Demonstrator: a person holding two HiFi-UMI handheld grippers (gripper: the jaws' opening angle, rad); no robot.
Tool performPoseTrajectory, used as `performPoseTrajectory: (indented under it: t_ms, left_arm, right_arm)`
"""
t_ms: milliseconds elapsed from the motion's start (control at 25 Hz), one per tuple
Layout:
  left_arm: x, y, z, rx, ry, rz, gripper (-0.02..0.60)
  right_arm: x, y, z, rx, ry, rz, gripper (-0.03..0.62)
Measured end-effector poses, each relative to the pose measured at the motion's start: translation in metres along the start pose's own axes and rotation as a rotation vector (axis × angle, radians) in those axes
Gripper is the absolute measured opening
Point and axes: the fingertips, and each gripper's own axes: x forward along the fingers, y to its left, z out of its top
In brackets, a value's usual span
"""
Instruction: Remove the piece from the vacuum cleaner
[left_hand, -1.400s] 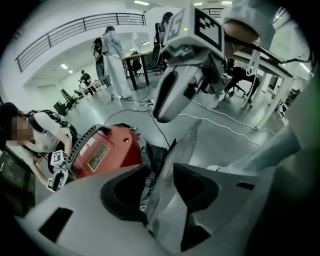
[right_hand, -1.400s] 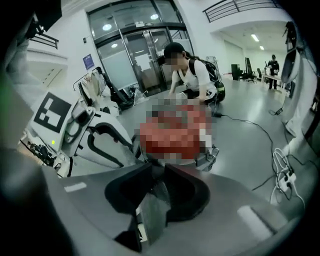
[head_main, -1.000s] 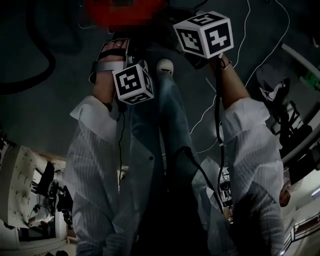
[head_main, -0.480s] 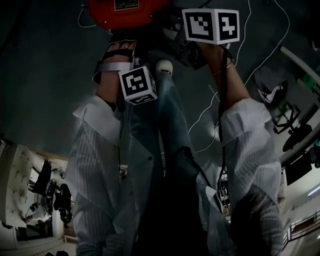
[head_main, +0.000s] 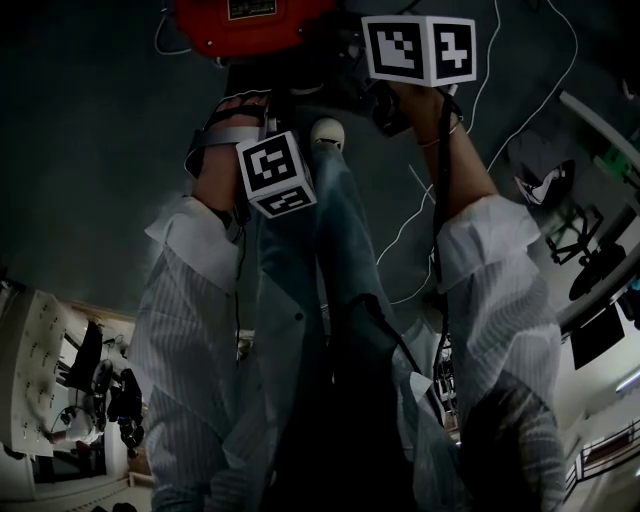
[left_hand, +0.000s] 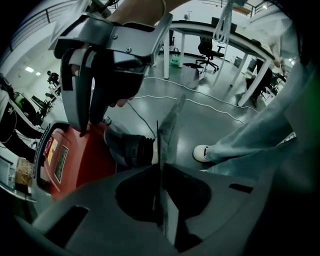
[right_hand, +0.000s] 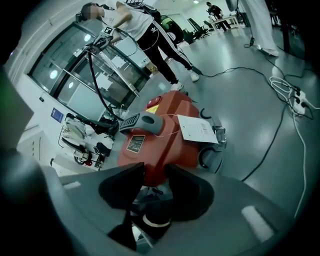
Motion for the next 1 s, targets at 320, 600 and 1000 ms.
performPoseTrajectory:
  t_ms: [320,600,1000]
  left_arm:
    - [-0.004,-0.011,0.002,-0.036,0.004,-0.046,0.032]
    - [-0.004,-0.014,0.001,-0.072,-0.006,-0.060,0.032]
    - [-0.007,-0.021,-0.002,-0.095,-0.018,-0.088,0.035]
  right_arm:
    - [-0.001,0.000,0.001,-0.005,-0.002,-0.006,0.169]
    - [0.002,0.000,0.002,-0.017,0.007,-0.015,0.169]
    - [0.002,0.001,0.002,-0.025,0.003,-0.023,0.169]
